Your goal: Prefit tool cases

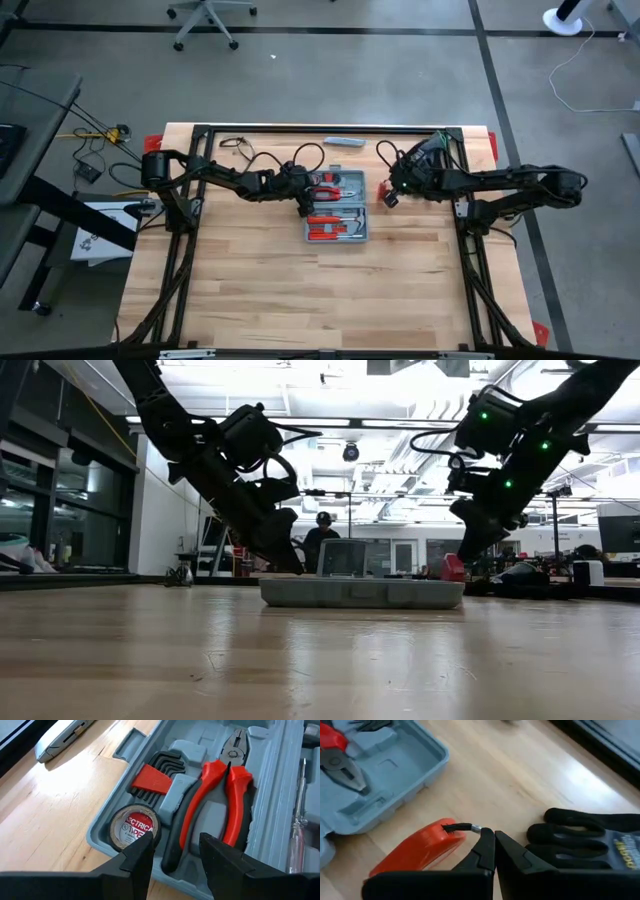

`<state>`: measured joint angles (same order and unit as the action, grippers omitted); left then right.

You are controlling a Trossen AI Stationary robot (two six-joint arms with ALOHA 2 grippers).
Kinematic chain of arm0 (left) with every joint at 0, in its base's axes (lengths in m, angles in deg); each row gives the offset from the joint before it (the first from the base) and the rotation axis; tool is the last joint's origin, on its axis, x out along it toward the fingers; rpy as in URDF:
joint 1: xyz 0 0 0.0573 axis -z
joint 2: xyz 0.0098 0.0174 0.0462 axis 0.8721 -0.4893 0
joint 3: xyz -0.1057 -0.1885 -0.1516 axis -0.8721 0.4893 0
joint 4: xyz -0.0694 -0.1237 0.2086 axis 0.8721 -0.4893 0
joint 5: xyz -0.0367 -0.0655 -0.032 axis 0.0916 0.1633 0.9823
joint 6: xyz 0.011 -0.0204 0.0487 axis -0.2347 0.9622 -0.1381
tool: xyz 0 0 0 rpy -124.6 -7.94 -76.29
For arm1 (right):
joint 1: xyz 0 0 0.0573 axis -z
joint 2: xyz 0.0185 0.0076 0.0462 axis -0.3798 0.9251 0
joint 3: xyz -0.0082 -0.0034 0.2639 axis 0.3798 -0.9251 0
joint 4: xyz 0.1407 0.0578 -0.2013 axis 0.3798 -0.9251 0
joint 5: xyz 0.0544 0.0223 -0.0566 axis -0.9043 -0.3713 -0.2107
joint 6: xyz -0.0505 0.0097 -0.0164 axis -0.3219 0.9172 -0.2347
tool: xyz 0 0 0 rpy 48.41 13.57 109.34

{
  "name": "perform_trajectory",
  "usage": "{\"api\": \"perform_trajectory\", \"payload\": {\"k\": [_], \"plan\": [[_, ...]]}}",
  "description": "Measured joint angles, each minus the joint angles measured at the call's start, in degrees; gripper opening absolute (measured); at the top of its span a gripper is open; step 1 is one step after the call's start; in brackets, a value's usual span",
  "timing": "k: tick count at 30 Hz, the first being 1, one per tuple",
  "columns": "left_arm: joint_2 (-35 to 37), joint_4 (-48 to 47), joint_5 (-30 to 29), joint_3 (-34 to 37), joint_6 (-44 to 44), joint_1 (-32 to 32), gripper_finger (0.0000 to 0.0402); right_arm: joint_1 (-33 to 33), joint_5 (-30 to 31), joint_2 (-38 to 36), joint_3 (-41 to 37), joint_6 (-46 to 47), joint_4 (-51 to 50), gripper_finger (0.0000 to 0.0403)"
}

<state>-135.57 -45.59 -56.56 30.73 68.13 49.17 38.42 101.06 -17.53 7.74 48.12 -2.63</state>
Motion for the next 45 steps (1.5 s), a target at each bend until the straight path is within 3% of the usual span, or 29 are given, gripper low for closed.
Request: {"api": "perform_trajectory", "payload": {"k": [6,19,31,45], "plan": [[0.0,0.0,0.0,0.0,0.0,0.0,0.0150,1.0,4.1,0.0,0.0,0.5,-0.7,0.0000],[0.0,0.0,0.0,0.0,0.0,0.0,0.0150,-1.5,4.0,0.0,0.0,6.0,-7.3,0.0000],[0.0,-0.1,0.0,0.0,0.0,0.0,0.0150,-11.9,5.7,0.0,0.0,18.1,-16.3,0.0000],[0.0,0.0,0.0,0.0,0.0,0.0,0.0150,-23.1,9.9,0.0,0.0,30.3,-17.6,0.0000]]}}
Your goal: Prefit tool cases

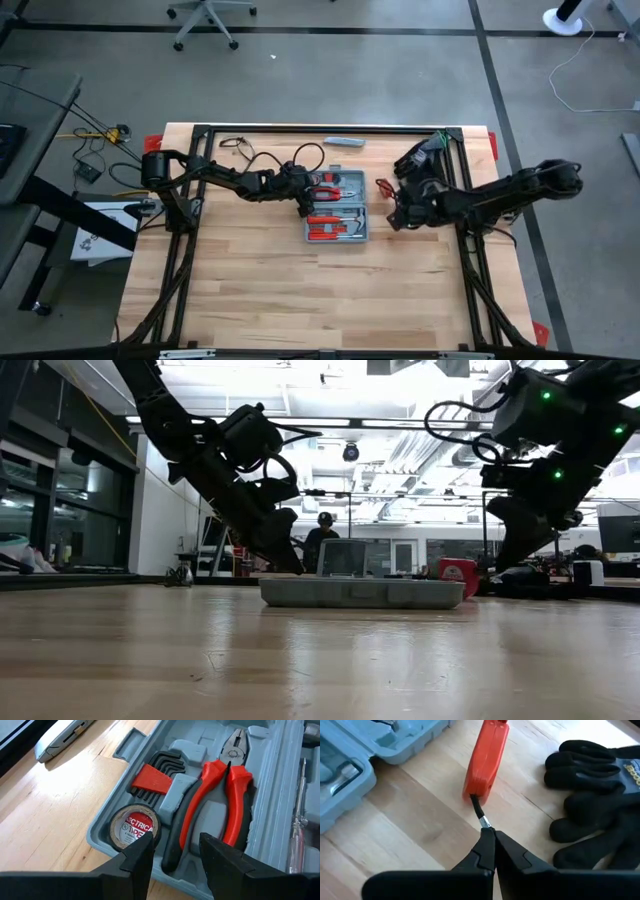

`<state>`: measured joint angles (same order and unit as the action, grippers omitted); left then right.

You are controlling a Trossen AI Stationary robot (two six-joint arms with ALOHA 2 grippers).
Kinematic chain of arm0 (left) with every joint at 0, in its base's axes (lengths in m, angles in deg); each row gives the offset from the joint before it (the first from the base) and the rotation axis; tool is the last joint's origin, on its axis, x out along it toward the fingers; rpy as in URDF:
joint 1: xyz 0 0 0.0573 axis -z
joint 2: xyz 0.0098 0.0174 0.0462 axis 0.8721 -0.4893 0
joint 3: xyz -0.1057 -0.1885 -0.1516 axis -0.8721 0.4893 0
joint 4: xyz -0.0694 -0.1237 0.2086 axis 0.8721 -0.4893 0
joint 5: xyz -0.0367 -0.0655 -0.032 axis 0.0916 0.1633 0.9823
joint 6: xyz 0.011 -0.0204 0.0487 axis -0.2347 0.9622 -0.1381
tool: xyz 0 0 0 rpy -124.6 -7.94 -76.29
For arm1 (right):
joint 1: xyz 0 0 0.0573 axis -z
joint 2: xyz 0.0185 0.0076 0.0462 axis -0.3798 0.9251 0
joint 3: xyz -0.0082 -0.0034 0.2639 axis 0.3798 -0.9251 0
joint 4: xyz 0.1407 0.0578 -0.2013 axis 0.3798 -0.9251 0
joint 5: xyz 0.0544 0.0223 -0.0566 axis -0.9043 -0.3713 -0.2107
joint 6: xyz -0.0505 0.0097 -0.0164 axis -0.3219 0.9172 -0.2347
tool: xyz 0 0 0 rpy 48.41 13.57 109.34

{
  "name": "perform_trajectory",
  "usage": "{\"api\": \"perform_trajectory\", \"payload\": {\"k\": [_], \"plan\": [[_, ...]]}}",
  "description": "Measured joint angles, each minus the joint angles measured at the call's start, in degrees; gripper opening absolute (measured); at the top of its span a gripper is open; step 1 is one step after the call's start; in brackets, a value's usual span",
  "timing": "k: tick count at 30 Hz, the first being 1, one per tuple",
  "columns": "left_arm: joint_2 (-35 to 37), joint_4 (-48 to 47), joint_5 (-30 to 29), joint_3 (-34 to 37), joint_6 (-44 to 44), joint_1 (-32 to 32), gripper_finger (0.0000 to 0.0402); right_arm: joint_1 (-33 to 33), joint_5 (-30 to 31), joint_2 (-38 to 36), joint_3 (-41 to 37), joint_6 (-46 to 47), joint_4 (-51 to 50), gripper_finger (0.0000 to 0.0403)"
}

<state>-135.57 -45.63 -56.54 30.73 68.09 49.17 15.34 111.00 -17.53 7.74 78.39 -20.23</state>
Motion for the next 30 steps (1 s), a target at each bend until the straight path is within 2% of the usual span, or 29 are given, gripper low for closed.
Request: {"api": "perform_trajectory", "payload": {"k": [5,11,24,30], "plan": [[0.0,0.0,0.0,0.0,0.0,0.0,0.0150,-0.9,0.5,0.0,0.0,3.5,-3.8,0.0000],[0.0,0.0,0.0,0.0,0.0,0.0,0.0150,-2.4,5.8,0.0,0.0,5.7,-4.7,0.0005],[0.0,0.0,0.0,0.0,0.0,0.0,0.0150,-7.1,13.3,-1.3,0.0,2.8,1.8,0.0108],[0.0,0.0,0.0,0.0,0.0,0.0,0.0150,-6.6,11.7,-3.6,0.0,-1.8,3.3,0.0120]]}}
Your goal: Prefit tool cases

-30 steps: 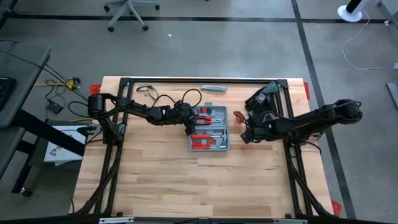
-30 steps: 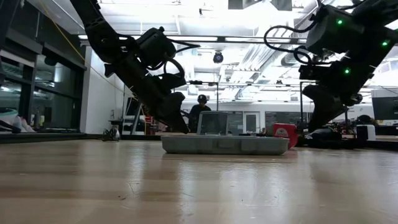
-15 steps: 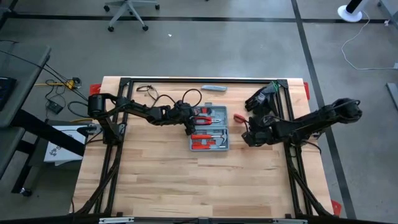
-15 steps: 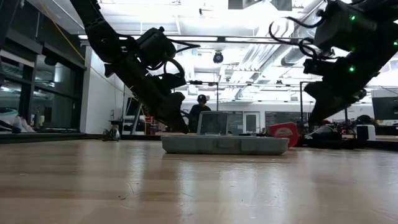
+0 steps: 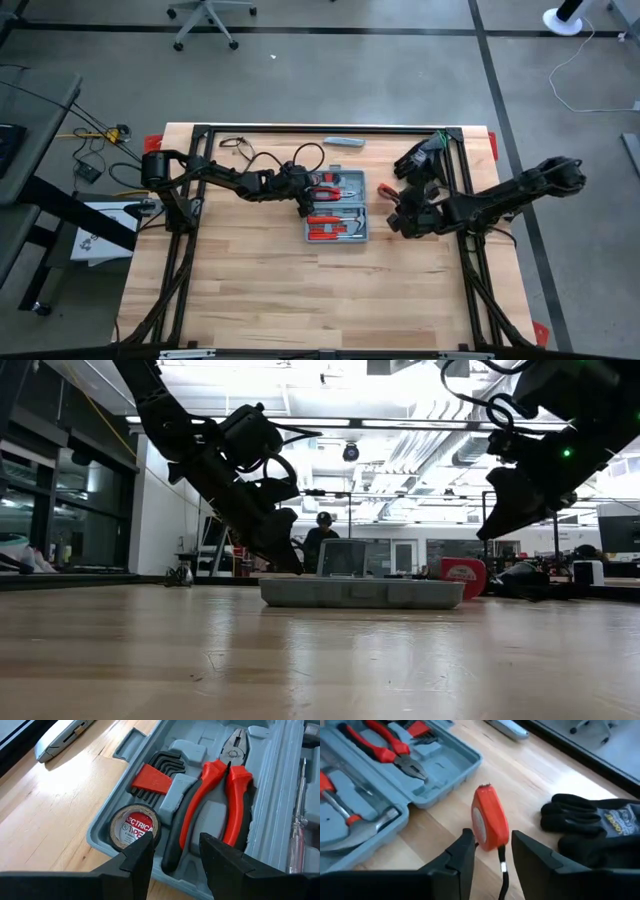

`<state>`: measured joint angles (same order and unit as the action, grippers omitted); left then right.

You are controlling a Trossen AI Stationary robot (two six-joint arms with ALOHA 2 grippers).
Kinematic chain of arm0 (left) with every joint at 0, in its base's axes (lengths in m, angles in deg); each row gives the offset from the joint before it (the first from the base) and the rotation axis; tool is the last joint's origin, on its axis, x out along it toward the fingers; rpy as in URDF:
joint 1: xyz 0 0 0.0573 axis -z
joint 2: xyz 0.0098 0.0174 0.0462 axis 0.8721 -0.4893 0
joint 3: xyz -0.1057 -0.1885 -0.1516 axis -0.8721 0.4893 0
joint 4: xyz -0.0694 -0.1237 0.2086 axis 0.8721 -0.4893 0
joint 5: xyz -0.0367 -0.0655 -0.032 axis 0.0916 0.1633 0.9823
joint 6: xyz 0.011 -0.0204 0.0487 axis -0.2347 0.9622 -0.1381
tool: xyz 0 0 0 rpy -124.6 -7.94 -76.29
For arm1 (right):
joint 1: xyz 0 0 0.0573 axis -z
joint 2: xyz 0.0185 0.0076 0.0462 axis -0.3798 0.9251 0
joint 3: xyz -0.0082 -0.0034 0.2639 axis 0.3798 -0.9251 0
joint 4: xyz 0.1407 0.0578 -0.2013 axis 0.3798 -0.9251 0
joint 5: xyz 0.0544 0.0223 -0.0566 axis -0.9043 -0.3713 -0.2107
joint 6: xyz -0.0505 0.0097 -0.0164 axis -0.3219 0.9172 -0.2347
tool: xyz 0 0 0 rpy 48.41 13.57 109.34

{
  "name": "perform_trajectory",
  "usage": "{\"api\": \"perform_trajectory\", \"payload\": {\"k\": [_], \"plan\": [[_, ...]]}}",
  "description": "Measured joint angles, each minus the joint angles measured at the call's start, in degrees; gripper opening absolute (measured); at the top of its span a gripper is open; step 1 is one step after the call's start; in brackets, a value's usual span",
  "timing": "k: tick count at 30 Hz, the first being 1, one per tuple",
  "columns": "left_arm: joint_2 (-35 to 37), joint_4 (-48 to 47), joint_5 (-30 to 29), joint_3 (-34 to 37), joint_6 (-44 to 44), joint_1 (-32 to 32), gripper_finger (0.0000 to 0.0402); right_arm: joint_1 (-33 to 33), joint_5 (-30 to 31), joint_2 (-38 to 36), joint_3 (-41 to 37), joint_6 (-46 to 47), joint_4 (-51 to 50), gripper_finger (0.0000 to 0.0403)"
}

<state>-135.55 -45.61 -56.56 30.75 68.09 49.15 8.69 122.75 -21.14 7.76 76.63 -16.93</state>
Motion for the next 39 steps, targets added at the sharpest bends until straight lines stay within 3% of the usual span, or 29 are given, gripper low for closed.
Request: {"api": "perform_trajectory", "payload": {"k": [2,7,13,32,35,39], "plan": [[0.0,0.0,0.0,0.0,0.0,0.0,0.0150,1.0,-1.6,0.1,0.0,-0.3,-0.1,0.0101],[0.0,0.1,0.0,0.0,0.0,0.0,0.0150,4.4,-6.8,1.0,0.0,-5.3,1.7,0.0011],[0.0,0.1,0.0,0.0,0.0,0.0,0.0150,10.1,-11.4,1.2,0.0,-13.5,8.4,0.0002],[0.0,0.1,0.0,0.0,0.0,0.0,0.0150,26.5,-37.2,4.2,0.0,-28.6,16.1,0.0000],[0.0,0.1,0.0,0.0,0.0,0.0,0.0150,28.0,-35.7,7.6,0.0,-29.6,17.0,0.0000],[0.0,0.1,0.0,0.0,0.0,0.0,0.0150,27.8,-23.4,9.8,0.0,-29.2,19.9,0.0000]]}}
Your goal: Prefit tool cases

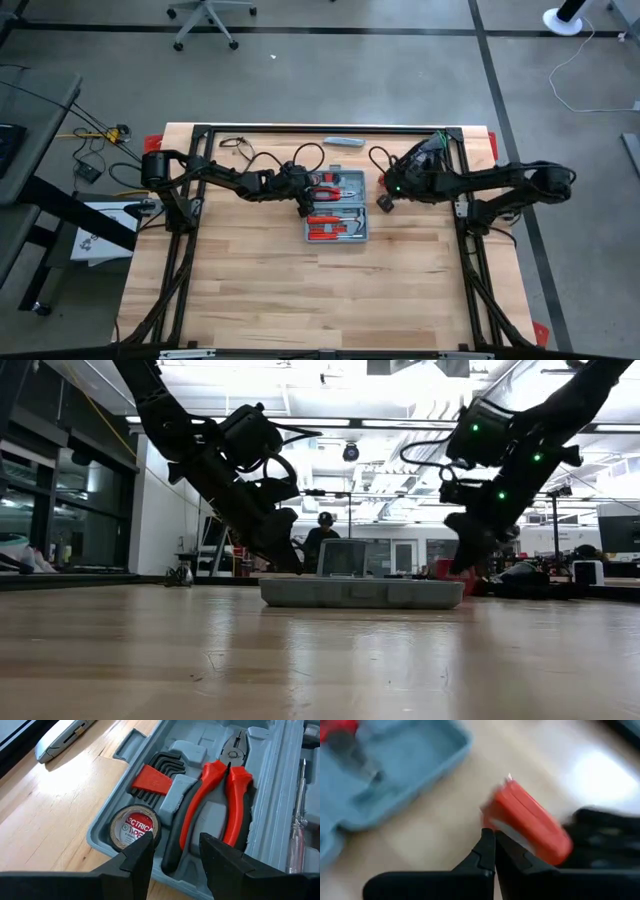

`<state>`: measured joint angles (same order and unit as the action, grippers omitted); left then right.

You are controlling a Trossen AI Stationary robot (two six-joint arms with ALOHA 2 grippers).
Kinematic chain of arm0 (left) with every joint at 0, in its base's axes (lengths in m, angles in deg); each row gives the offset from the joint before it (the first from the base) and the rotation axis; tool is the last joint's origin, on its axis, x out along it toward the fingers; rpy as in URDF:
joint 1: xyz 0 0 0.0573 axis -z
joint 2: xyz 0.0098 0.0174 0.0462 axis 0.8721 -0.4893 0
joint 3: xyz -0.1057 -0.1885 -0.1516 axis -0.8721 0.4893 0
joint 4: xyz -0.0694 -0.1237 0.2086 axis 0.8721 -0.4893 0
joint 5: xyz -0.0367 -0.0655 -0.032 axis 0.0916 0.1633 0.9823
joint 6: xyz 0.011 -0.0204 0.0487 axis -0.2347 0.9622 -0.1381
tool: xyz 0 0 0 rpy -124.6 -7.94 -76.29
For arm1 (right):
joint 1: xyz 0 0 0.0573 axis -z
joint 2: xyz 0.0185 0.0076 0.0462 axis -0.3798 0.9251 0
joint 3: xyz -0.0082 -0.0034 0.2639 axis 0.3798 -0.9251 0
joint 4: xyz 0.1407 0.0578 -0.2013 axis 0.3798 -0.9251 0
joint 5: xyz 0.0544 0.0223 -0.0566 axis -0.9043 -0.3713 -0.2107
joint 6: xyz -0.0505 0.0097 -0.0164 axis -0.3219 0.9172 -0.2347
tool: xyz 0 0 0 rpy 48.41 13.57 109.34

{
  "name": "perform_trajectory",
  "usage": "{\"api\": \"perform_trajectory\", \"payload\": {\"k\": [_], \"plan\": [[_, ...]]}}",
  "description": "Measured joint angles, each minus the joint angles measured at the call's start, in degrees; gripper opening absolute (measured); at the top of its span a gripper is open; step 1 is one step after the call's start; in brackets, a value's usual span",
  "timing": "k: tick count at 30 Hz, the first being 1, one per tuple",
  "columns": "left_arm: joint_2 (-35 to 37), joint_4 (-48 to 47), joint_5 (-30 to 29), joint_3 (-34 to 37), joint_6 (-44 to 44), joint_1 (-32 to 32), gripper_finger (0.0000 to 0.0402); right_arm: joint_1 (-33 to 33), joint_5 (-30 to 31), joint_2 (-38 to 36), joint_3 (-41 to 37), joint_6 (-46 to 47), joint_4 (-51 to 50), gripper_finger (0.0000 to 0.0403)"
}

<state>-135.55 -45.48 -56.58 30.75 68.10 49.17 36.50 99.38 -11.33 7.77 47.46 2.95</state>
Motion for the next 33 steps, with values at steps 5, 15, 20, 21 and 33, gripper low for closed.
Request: {"api": "perform_trajectory", "payload": {"k": [5,15,20,21,33], "plan": [[0.0,-0.1,0.0,0.0,0.4,0.0,0.0150,-0.3,-1.0,-1.0,0.0,-1.8,4.9,0.0000],[0.0,0.0,0.0,0.0,0.4,0.0,0.0150,2.5,3.7,-2.2,0.0,-3.4,3.2,0.0000],[0.0,-0.1,0.0,0.0,0.5,0.0,0.0150,9.6,2.9,-2.2,0.0,-6.0,3.1,0.0000],[0.0,-0.1,0.0,0.0,0.5,0.0,0.0150,11.0,2.1,-2.2,0.0,-6.6,2.9,0.0000],[0.0,-0.1,0.0,0.0,0.6,0.3,0.0150,15.2,-6.8,-2.2,0.0,-9.9,10.9,0.0000]]}}
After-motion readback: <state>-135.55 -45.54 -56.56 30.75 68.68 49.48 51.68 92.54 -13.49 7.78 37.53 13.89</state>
